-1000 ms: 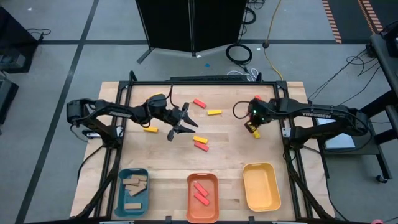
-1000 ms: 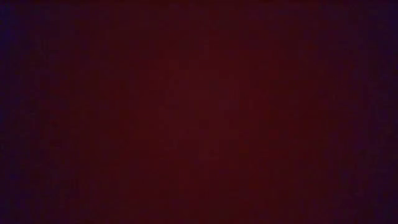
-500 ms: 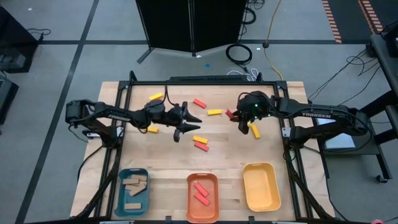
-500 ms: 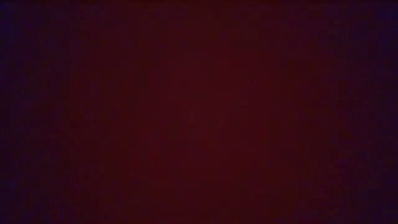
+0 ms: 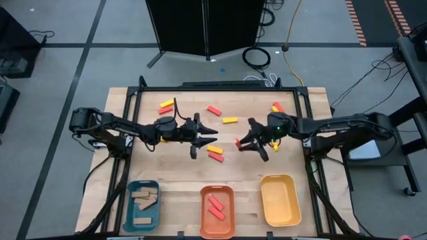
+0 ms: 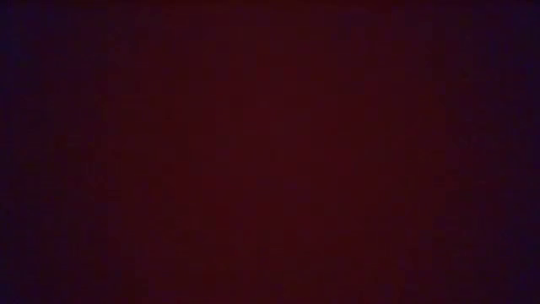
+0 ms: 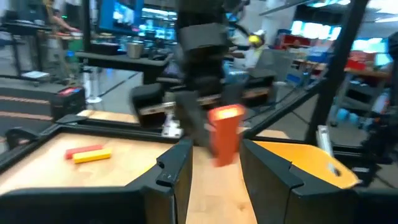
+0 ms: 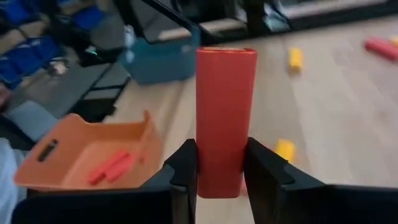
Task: Sort blocks
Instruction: Put the bottom right orange block into the orange bin
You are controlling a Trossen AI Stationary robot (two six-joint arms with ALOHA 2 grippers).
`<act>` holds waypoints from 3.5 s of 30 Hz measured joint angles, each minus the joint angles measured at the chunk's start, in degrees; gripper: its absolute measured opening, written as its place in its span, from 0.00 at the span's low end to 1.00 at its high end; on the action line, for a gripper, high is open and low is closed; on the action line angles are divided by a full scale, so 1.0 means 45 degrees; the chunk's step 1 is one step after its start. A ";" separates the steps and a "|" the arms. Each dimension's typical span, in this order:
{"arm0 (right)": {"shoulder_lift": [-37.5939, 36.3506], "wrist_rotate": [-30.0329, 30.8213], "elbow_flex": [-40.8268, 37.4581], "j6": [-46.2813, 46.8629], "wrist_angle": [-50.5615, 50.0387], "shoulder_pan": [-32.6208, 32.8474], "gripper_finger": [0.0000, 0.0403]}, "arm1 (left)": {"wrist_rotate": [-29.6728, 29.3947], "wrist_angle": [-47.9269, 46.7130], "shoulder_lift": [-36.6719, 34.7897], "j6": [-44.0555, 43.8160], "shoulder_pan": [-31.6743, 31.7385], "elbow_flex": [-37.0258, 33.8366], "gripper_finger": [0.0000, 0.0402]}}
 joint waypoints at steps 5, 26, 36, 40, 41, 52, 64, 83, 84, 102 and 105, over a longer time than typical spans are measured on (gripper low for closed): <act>0.0836 0.0109 0.0009 0.0001 0.2606 0.0721 0.19 | -0.0330 0.0673 0.0744 0.0511 -0.0371 0.0097 0.32; 0.2141 0.3106 0.0014 -0.0901 0.4436 0.0846 0.19 | -0.1139 0.0801 0.2126 0.1088 -0.0705 0.1593 0.71; 0.2141 0.3892 0.0014 -0.1110 0.4629 0.0823 0.19 | -0.2202 0.1520 0.2131 0.0780 -0.0705 0.1858 0.71; 0.2141 0.3882 0.0014 -0.1110 0.4746 0.0833 0.19 | -0.2276 0.0650 0.2131 0.0872 -0.0705 0.2352 0.71; 0.2141 0.3882 0.0014 -0.1110 0.4765 0.0833 0.19 | -0.2281 0.0338 0.2131 0.0868 -0.0705 0.2480 0.71; 0.2141 0.3868 0.0014 -0.1154 0.4745 0.0833 0.19 | -0.2281 -0.0487 0.2131 0.0863 -0.0705 0.2812 0.67; 0.2141 0.3741 0.0019 -0.1188 0.4698 0.0828 0.21 | -0.2253 -0.0487 0.2131 0.1203 -0.0690 0.2812 0.20; 0.0389 0.3782 0.0029 -0.1406 0.2329 0.0828 0.47 | -0.0843 -0.3508 -0.0087 0.0493 -0.0894 0.2920 0.20; 0.0158 0.3787 0.0029 -0.1405 0.1850 0.0828 0.46 | -0.0345 -0.3717 -0.0188 -0.0073 -0.1001 0.2931 0.20; -0.0497 0.3784 0.0029 0.0750 -0.0537 0.0918 0.46 | -0.1383 -0.3635 0.2431 -0.4908 -0.5970 0.2930 0.20; -0.0492 0.3770 0.0029 0.1096 -0.0773 0.1115 0.46 | -0.1567 -0.3688 0.3126 -0.4908 -0.6343 0.2934 0.20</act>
